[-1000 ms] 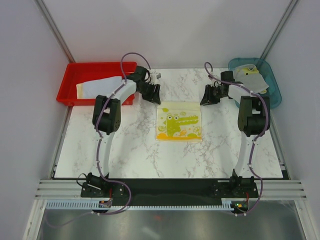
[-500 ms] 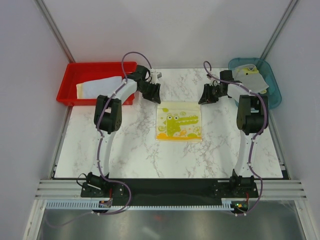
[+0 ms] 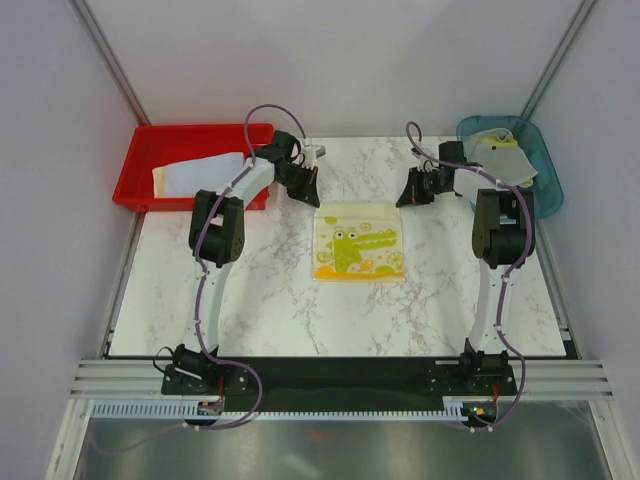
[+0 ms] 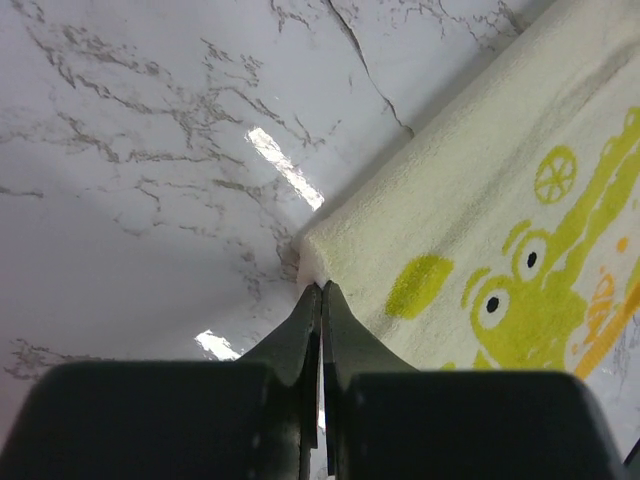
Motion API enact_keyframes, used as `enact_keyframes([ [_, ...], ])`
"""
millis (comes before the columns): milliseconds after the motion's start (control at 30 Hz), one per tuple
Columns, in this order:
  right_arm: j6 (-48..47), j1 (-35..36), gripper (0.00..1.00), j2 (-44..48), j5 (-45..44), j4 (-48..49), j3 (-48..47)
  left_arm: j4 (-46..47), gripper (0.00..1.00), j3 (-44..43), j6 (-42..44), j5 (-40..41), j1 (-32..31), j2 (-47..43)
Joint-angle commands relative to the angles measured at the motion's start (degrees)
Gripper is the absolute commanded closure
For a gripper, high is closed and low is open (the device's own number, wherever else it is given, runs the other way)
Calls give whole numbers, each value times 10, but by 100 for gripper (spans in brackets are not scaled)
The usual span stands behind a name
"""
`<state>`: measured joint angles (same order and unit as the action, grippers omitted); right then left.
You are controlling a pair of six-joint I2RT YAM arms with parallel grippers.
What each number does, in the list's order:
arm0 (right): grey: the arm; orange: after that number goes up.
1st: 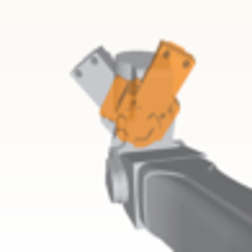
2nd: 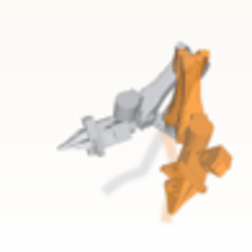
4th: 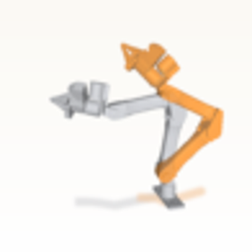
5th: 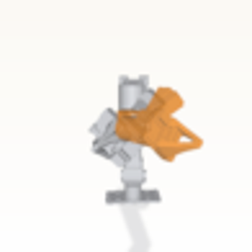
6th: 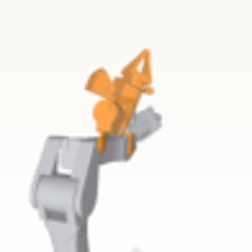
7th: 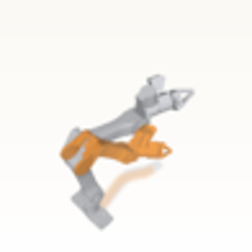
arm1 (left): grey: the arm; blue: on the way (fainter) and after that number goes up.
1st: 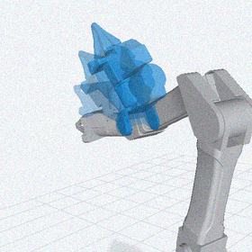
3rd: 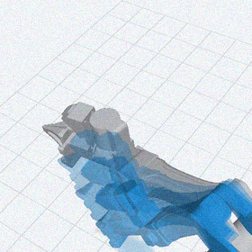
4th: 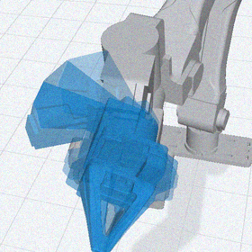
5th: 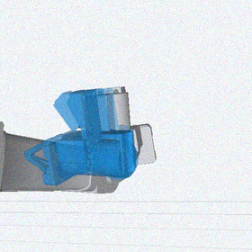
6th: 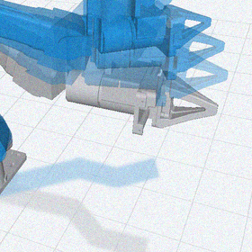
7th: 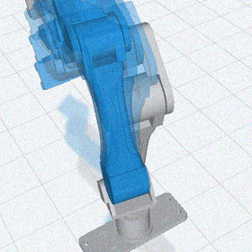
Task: Fold and stack the towels
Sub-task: Fold the towel
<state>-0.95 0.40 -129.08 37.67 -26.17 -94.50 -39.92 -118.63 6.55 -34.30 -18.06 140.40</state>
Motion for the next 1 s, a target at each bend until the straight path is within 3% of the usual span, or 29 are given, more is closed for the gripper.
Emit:
enact_keyframes([
  [0, 0, -1, 100, 29, 18, 52, 12, -1, 98, -33, 15, -23, 0, -6],
  [300, 10, -1, 100, 122, -2, 150, 89, 6, 98, -28, 22, 49, 0, -56],
  [967, -1, -1, 100, 184, -25, 201, 154, 52, 98, 44, -7, 49, 0, -126],
])
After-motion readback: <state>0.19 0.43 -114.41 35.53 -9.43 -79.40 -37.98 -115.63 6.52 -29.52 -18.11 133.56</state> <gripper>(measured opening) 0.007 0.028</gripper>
